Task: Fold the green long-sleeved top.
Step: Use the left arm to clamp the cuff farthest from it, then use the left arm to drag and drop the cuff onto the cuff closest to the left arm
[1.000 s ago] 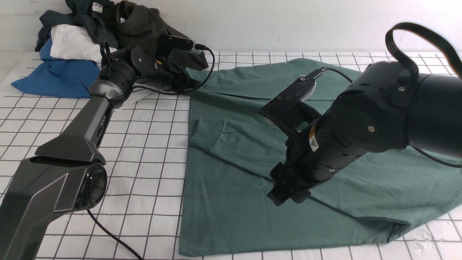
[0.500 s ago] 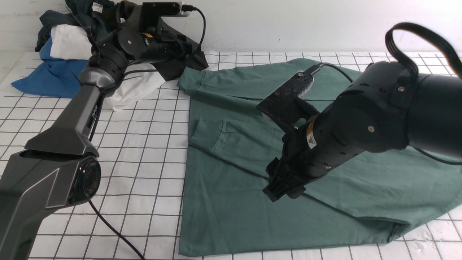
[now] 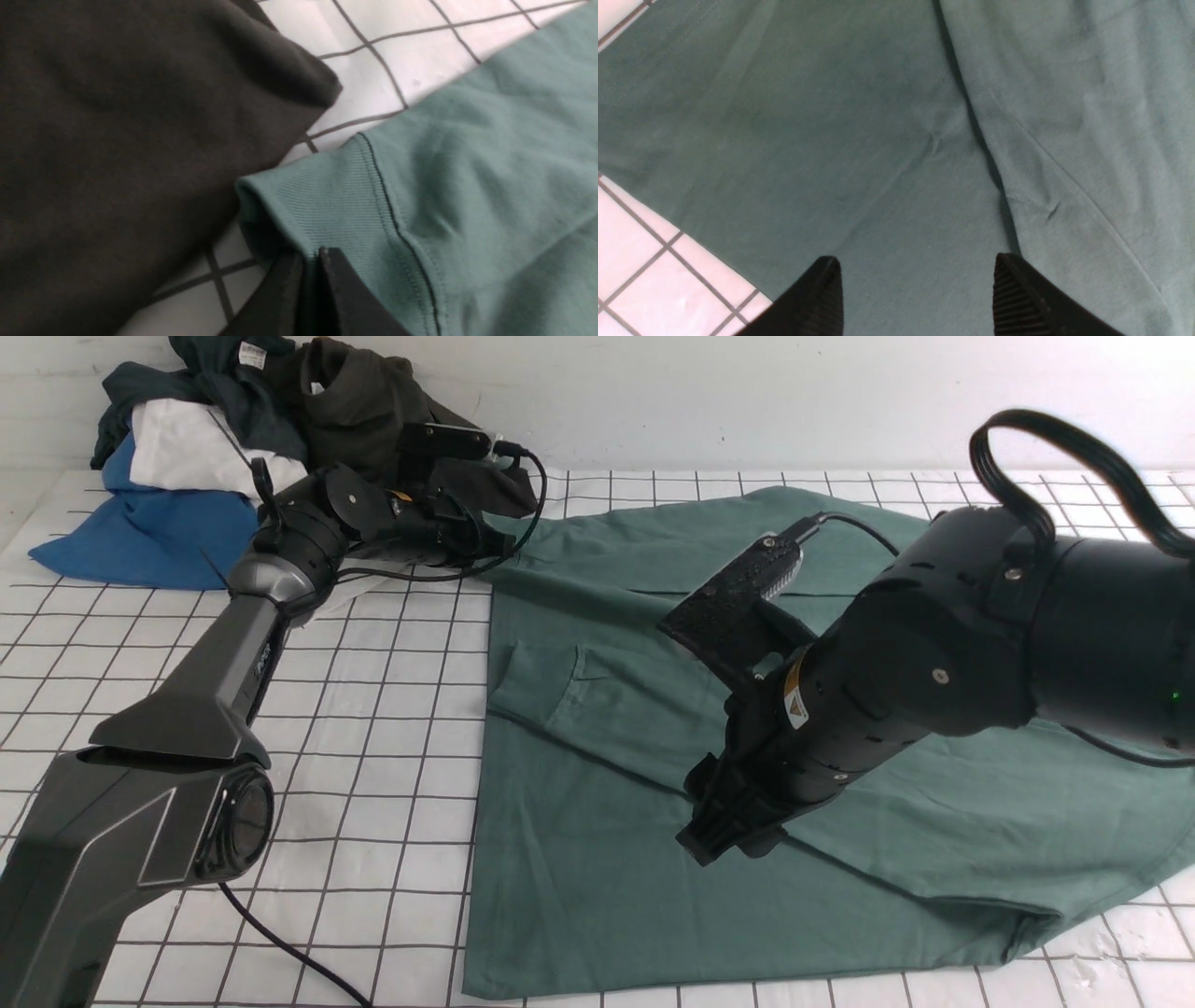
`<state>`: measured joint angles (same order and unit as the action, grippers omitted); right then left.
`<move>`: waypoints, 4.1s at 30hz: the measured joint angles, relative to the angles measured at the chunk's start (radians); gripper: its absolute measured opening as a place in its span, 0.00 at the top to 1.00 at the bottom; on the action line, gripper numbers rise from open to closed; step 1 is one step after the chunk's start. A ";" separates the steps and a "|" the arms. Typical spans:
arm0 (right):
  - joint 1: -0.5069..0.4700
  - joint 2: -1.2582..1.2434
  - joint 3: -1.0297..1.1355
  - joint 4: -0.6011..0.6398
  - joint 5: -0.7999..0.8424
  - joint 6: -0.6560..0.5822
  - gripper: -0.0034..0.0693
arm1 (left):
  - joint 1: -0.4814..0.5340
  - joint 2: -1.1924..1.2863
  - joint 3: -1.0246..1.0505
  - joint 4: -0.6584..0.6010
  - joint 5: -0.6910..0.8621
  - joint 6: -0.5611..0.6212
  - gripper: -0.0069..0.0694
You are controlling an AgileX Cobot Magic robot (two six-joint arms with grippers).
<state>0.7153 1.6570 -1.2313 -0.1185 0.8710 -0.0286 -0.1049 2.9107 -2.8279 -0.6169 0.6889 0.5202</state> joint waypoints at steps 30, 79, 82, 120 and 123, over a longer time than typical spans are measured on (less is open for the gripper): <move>-0.093 -0.068 0.000 -0.129 0.092 0.123 0.39 | -0.016 -0.071 0.000 0.003 -0.036 0.069 0.90; -0.094 -0.004 0.000 -0.058 0.023 0.079 0.39 | 0.024 0.007 -0.001 0.010 -0.081 -0.309 0.31; -0.094 -0.004 0.000 -0.055 0.017 0.078 0.39 | 0.024 0.021 -0.001 -0.034 -0.084 -0.283 0.43; -0.322 -0.470 0.183 -0.338 0.227 0.307 0.39 | -0.196 -0.594 0.400 0.230 0.552 -0.349 0.90; -0.365 -0.578 0.363 -0.339 0.131 0.366 0.39 | -0.280 -0.706 0.633 0.281 0.551 -0.346 0.90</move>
<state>0.3500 1.0788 -0.8685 -0.4572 1.0015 0.3376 -0.3846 2.2043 -2.1951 -0.3363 1.2399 0.1741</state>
